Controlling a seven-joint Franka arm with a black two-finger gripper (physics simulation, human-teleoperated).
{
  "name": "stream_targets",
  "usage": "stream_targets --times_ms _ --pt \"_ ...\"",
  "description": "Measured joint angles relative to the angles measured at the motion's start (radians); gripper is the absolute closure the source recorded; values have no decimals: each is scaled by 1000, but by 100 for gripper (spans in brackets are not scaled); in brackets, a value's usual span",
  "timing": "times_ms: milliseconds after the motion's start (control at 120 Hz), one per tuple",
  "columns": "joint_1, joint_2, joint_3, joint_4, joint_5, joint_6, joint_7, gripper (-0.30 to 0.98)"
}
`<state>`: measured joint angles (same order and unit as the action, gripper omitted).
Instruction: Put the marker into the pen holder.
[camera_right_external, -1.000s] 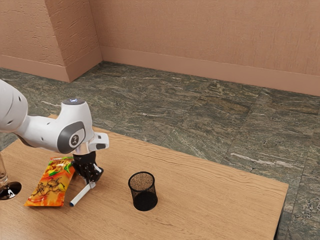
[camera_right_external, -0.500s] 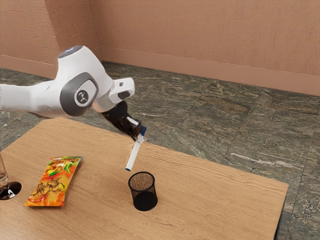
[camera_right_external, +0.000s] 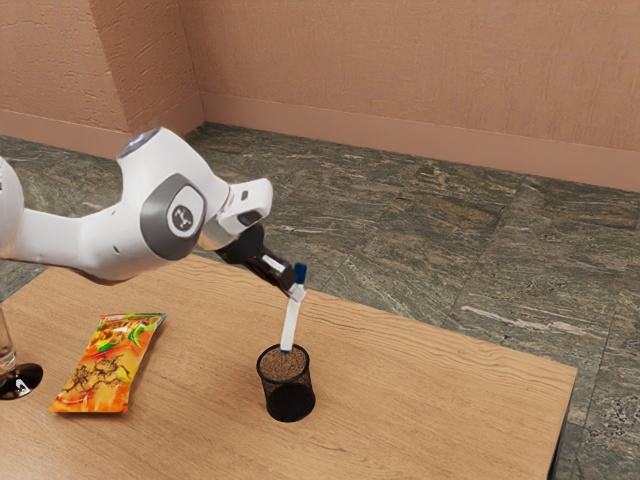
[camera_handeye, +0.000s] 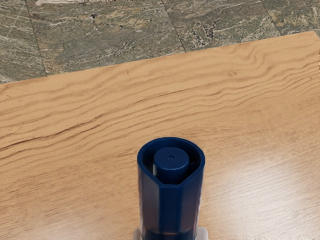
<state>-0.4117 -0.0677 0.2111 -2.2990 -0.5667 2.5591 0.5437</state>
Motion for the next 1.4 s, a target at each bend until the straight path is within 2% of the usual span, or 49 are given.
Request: stream_targets --times_ms 633,883,1083,1233,1267,1292,1333,1400 --pt "-11 38 -4 -46 -28 91 211 79" --pt "-47 23 -2 -93 -50 117 254 78" --pt "-80 26 1 -96 -66 117 297 37" --pt "-73 25 1 -57 -65 108 323 18" --pt "-68 21 2 -6 -44 89 325 16" --pt "-65 19 5 52 1 57 318 14" --pt "-71 18 25 181 123 -51 284 11" --pt "-85 18 76 420 308 -310 197 8"
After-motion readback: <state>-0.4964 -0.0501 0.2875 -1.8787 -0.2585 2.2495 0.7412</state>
